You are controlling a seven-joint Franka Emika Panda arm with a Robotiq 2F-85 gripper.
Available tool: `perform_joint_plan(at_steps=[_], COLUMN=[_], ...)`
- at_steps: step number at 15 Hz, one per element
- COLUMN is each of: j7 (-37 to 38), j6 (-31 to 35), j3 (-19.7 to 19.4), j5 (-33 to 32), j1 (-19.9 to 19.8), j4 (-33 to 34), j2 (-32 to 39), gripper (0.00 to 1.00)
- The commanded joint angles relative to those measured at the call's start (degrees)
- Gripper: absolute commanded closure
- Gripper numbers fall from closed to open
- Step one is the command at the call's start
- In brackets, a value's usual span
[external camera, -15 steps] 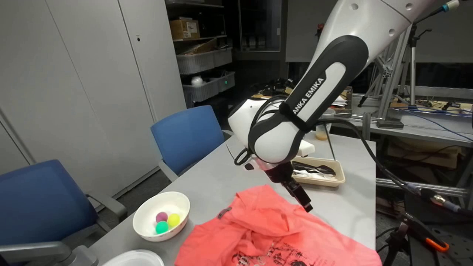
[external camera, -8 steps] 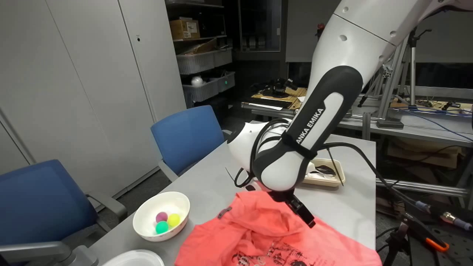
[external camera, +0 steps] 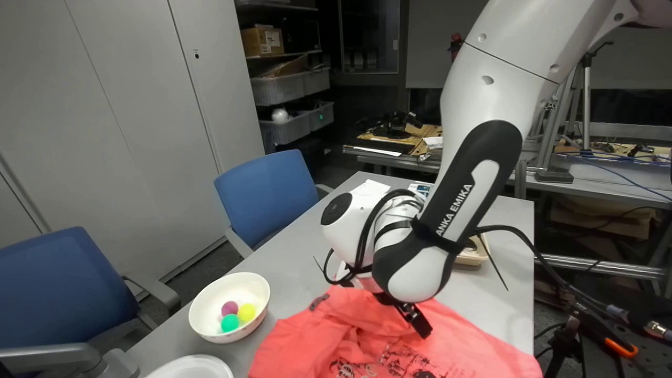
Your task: Unfold the T-shirt on the table
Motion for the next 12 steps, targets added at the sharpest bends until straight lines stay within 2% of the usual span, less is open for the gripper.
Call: perform_joint_plan(at_steps=[1,2,6,11,12], j7=[3.5,4.0,5.2,6.4,6.9], j6=[6.0,7.3,10.6,11.0,11.0], j3=[-1.2,-1.2,-1.8,-2.6,-2.7], j5=[-3.1,-3.3,-3.5,-3.5,-3.6], j1=[1.0,0.7,0.6,1.2,1.5], j4=[-3.0,-3.7,-5.5,-6.0,-6.3], j2=[-0.9,-1.1,-1.8,-2.3,-2.6], gripper=[0.15,0.27,0.58,0.96,1.00])
